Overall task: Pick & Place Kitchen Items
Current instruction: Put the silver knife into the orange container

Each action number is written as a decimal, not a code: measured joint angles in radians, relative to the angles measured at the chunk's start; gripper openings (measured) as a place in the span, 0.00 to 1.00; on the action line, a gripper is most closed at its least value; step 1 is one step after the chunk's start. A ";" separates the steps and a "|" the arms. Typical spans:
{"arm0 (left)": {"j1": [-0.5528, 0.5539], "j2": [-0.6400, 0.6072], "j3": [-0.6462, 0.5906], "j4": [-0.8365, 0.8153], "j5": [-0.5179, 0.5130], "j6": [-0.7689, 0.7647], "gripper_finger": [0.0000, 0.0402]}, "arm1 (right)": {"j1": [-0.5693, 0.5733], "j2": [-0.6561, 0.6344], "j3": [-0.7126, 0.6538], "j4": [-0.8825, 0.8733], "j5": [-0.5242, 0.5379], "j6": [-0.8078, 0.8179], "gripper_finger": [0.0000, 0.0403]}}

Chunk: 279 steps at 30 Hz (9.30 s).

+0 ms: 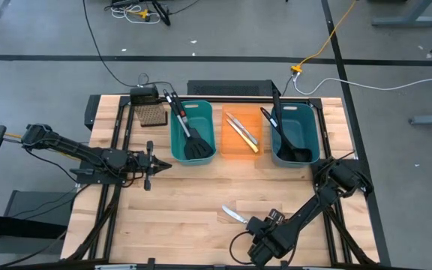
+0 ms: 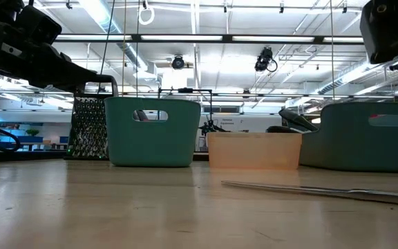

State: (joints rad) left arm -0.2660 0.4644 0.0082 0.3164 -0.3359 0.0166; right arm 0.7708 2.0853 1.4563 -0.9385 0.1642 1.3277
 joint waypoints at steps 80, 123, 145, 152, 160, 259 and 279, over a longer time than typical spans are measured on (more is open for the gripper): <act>-0.350 0.883 0.569 0.099 0.099 0.048 0.02 | -0.134 -0.021 -0.029 0.054 0.118 -0.565 0.51; -0.355 0.751 0.568 0.053 0.071 0.151 0.02 | -0.132 -0.174 -0.320 0.027 -0.086 -0.819 0.45; -0.352 0.751 0.547 0.030 0.030 0.124 0.01 | -0.166 -0.165 -0.319 0.315 -0.003 -0.789 0.21; -0.353 0.779 0.466 0.140 -0.025 0.047 0.01 | -0.211 -0.163 -0.319 0.408 0.028 -0.786 0.21; -0.352 0.979 0.420 0.356 -0.075 -0.014 0.01 | -0.230 -0.163 -0.320 0.437 0.038 -0.803 0.21; -0.200 1.431 0.469 0.443 -0.048 -0.285 0.00 | -0.327 -0.226 -0.319 0.328 -0.141 -0.674 0.44; -0.200 1.432 0.468 0.448 -0.039 -0.268 0.00 | -0.344 -0.132 -0.311 0.355 -0.096 -0.711 0.43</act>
State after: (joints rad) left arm -0.4664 1.8961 0.4759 0.7640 -0.3750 -0.2516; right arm 0.4263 1.9532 1.1454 -0.5840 0.0680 0.6167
